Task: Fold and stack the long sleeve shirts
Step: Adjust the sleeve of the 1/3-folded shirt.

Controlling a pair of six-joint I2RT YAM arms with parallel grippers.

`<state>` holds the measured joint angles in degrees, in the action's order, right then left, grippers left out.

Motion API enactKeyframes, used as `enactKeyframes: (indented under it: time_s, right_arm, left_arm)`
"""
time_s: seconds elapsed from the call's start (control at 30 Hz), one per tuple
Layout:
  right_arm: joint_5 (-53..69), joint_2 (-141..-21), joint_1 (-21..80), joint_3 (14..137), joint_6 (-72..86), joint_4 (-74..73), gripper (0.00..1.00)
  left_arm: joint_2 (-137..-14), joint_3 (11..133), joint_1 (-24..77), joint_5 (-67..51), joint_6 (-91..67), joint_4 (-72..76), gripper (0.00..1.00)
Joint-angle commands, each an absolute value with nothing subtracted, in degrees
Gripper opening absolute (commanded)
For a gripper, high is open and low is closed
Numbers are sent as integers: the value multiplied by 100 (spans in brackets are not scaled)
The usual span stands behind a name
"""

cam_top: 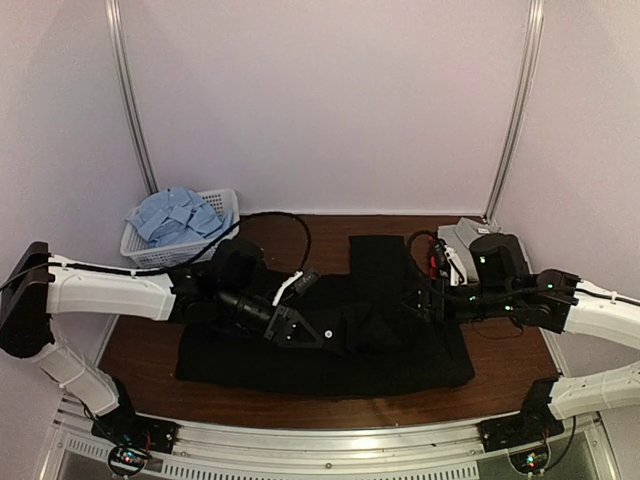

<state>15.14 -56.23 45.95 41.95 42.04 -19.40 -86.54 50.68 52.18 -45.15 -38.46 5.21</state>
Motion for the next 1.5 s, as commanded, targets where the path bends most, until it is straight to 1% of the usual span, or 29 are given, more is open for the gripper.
enactKeyframes:
  time_s: [0.0,0.1,0.27,0.47,0.53,0.63,0.77,0.83,0.9,0.97,1.17,1.33,1.47]
  right_arm:
    - [1034,-5452,4623,4438,3838,-2477,76]
    - [848,-5607,4610,4519,3760,-2424,77]
    - [412,-6042,4484,4764,3729,-2489,76]
    - [211,-6106,3948,4716,3779,-2400,76]
    - [173,-5961,3800,4676,3828,-2336,76]
    - [166,-5728,3707,4588,3834,-2286,75]
    - [367,-5574,3699,4306,3710,-2139,73]
    - [669,-5527,3698,4032,3629,-1855,69]
    - [1094,-5587,3703,3786,3553,-1534,64]
    - [1325,-5703,3704,3526,3533,-1217,62]
    - [1752,-6121,3719,2989,3549,-335,62]
    - [1911,-6747,3783,3006,3425,-33,61]
    - [1778,-7283,3794,3059,3427,-17,57]
  left_arm:
    - [-8404,5036,5194,-4647,-3353,-895,0]
    - [-8501,5556,5192,-4450,-3131,-1292,0]
    - [-9267,7096,5192,-4652,-2539,-1658,0]
    - [-10450,9816,5049,-4482,-1445,-3157,0]
    - [-10738,10423,4914,-4448,-1230,-3526,0]
    - [-11028,10660,4734,-4465,-1237,-3621,0]
    - [-11118,10458,4720,-4259,-1357,-3476,0]
    - [-11014,10445,4686,-3976,-1361,-3437,0]
    - [-10904,10472,4576,-3943,-1419,-3320,0]
    - [-10929,10689,4444,-3946,-1430,-3374,0]
    - [-11079,11332,4031,-4046,-1476,-3383,0]
    - [-11301,11607,3955,-4381,-1424,-3397,0]
    - [-11348,11608,3953,-4533,-1366,-3401,0]
